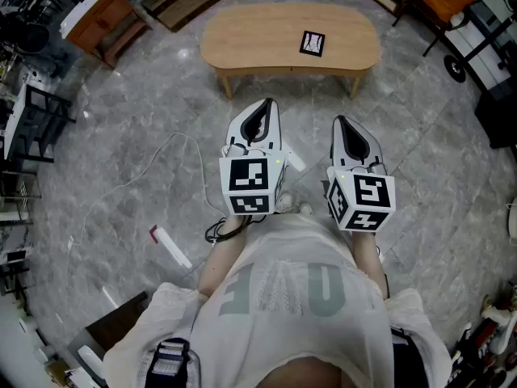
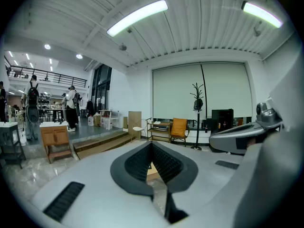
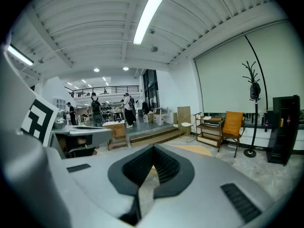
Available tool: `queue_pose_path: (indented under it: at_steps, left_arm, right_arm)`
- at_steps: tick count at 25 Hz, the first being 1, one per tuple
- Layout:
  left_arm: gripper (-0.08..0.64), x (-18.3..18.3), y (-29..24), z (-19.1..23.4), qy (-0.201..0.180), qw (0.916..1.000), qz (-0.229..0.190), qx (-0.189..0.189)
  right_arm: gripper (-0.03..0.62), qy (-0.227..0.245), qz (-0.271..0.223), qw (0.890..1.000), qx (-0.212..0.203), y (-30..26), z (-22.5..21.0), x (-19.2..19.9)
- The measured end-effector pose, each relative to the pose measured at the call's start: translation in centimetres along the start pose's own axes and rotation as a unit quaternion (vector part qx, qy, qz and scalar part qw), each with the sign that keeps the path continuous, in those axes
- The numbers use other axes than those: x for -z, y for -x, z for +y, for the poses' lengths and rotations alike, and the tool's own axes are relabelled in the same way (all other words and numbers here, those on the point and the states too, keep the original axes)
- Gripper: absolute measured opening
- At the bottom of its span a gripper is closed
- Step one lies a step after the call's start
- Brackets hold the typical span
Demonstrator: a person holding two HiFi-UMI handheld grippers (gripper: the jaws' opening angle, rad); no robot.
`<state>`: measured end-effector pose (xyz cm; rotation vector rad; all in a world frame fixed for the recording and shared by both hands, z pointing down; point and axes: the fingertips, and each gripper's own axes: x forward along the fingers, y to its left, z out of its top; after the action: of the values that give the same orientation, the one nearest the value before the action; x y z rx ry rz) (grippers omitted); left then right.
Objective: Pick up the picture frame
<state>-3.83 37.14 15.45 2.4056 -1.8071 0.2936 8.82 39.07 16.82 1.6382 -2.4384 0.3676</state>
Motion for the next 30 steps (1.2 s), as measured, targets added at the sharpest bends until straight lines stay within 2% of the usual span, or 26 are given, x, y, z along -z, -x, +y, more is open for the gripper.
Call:
queue_pose_path:
  at_steps: [15, 19, 30]
  left_arm:
    - [0.009, 0.2, -0.4, 0.3, 0.003, 0.9998, -0.007, 0.016]
    - [0.009, -0.1, -0.7, 0.9, 0.007, 0.9996, -0.015, 0.022]
    - [0.009, -0.5, -1.5, 4.0, 0.018, 0.9986, -0.034, 0.036]
  right_arm:
    - [0.003, 0.013, -0.018, 1.0, 0.0, -0.1, 1.0, -0.6]
    - [0.003, 0.027, -0.033, 0.999, 0.01, 0.0, 1.5, -1.2]
    - [0.003, 0.006, -0.018, 0.999, 0.042, -1.3, 1.7, -0.1]
